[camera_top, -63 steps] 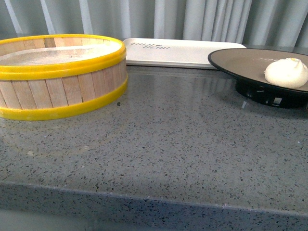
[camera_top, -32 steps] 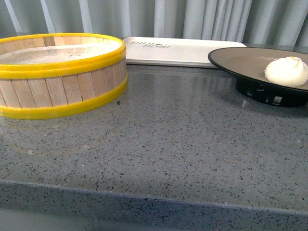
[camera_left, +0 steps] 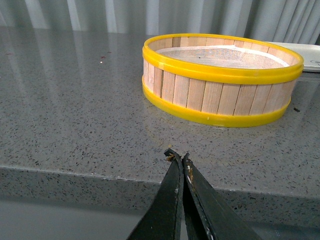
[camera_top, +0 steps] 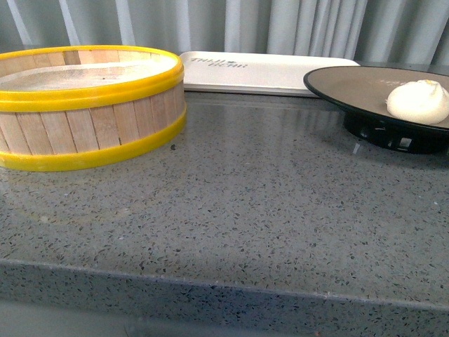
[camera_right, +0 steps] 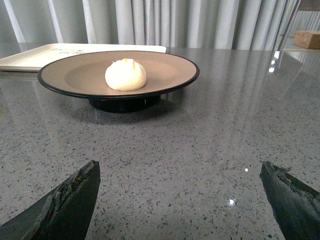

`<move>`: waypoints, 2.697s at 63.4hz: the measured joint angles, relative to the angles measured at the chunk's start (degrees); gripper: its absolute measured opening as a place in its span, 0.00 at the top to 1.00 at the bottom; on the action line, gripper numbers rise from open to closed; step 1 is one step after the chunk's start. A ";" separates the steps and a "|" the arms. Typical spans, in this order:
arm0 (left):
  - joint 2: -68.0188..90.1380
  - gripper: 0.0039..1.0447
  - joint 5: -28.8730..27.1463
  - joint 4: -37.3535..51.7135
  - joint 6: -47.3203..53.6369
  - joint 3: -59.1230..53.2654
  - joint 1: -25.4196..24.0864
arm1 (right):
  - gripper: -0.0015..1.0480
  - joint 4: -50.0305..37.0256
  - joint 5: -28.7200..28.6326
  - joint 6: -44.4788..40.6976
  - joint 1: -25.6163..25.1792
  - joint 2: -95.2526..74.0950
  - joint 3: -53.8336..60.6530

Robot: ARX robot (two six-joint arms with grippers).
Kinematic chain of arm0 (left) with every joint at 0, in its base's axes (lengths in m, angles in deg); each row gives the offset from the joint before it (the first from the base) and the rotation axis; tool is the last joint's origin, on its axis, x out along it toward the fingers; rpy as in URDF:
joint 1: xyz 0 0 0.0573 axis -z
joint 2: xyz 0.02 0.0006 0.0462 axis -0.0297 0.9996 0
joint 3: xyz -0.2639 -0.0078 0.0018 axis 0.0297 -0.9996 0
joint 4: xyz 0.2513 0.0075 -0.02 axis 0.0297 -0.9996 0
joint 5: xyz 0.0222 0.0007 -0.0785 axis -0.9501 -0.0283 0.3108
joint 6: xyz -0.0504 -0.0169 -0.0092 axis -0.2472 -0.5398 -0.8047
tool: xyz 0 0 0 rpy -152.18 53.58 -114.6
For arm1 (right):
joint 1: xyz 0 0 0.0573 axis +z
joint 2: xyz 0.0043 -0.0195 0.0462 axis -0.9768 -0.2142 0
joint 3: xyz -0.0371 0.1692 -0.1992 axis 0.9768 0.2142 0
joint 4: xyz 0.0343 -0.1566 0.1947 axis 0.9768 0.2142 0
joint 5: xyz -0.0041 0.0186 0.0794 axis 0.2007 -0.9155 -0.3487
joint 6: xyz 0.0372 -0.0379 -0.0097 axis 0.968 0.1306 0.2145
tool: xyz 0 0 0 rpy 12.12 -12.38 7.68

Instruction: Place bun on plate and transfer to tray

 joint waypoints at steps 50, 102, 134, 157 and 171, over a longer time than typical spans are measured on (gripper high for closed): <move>-0.02 0.06 0.00 0.00 -0.02 0.00 0.00 | 0.08 -20.65 7.39 7.98 -14.60 -48.28 -21.22; -0.02 0.06 0.00 0.00 -0.02 0.00 0.00 | 0.08 -18.47 -26.03 75.19 -21.79 -62.01 -29.18; -0.02 0.06 0.00 0.00 -0.02 0.00 0.00 | 0.08 -22.71 -24.87 77.68 -11.63 -75.06 -35.47; -0.02 0.06 0.00 0.00 -0.02 0.00 0.00 | 0.33 -24.57 -24.13 79.08 -8.72 -76.72 -35.45; -0.02 0.06 0.00 0.00 -0.02 0.00 0.00 | 0.68 -25.22 -24.83 79.06 -10.01 -76.65 -34.99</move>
